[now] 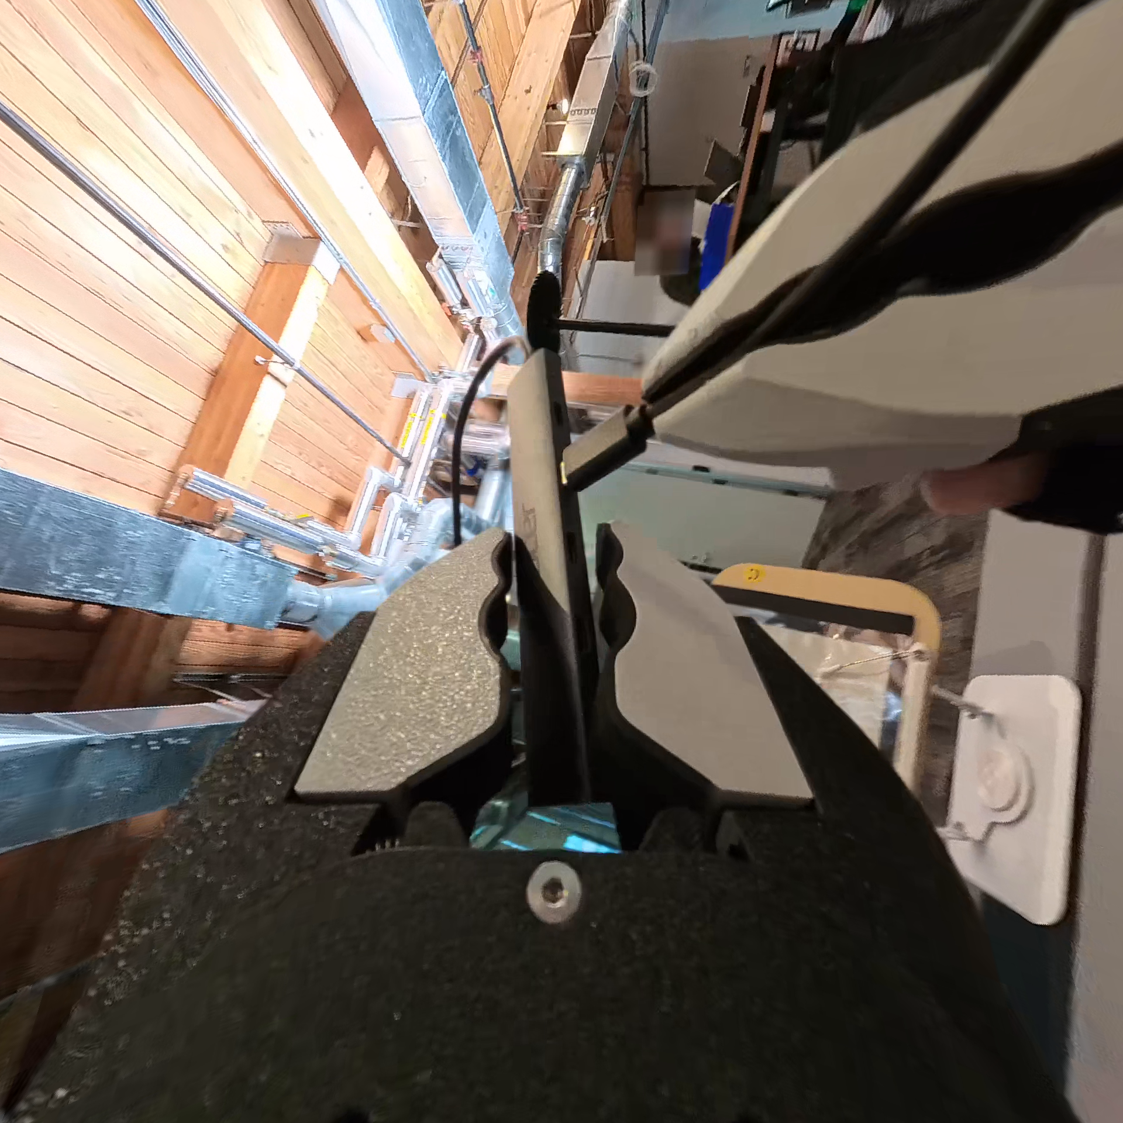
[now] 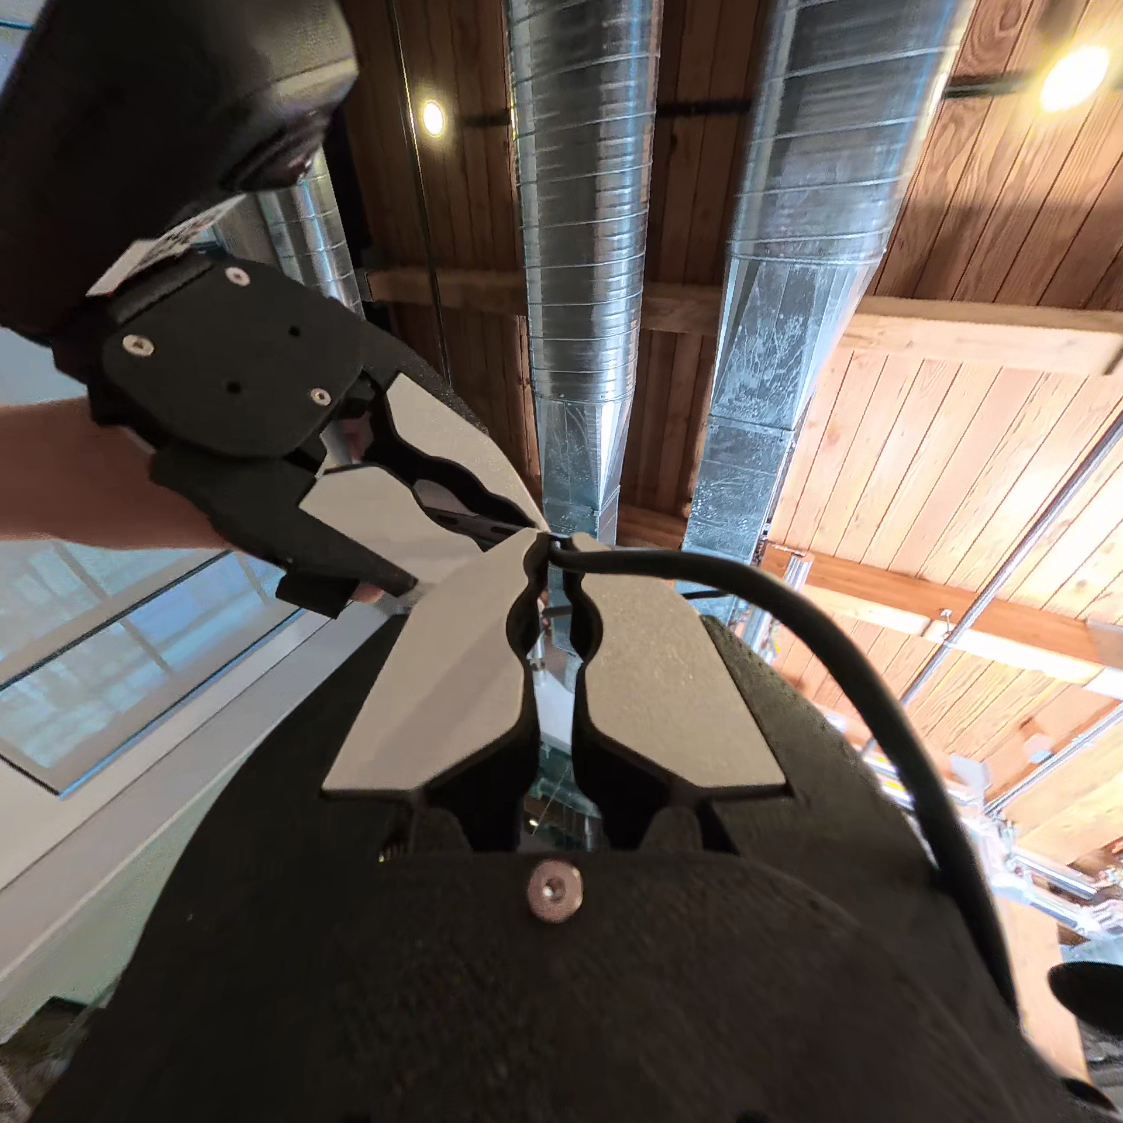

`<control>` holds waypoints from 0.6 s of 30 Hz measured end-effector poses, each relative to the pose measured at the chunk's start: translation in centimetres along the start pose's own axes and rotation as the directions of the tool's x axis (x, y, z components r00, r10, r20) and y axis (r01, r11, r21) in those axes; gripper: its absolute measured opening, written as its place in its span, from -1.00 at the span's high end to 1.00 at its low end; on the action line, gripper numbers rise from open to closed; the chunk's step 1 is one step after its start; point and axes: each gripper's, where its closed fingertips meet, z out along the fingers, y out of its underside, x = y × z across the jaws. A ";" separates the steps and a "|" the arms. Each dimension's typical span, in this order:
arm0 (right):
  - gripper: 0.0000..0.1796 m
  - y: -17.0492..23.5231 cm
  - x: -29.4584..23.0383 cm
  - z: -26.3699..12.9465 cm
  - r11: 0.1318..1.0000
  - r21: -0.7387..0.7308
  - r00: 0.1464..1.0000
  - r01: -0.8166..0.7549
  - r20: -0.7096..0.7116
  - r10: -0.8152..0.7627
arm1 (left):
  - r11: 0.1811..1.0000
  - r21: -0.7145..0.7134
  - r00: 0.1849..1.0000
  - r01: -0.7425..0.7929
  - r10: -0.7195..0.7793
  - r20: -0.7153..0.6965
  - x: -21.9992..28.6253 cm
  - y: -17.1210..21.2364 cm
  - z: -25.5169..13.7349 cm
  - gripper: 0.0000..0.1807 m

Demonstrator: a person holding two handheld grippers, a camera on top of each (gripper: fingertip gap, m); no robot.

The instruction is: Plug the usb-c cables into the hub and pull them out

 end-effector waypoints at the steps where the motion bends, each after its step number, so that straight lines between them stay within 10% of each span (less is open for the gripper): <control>1: 0.95 -0.1 0.0 0.0 1.000 0.003 1.000 0.011 -0.001 -0.011 | 0.999 0.004 0.999 0.033 -0.032 -0.015 0.0 -0.1 -0.1 0.71; 18: 0.95 -0.2 -0.8 -0.3 0.995 0.033 0.995 0.096 0.005 -0.096 | 0.893 -0.014 0.843 0.450 -0.430 -0.323 1.4 -0.5 -1.4 0.67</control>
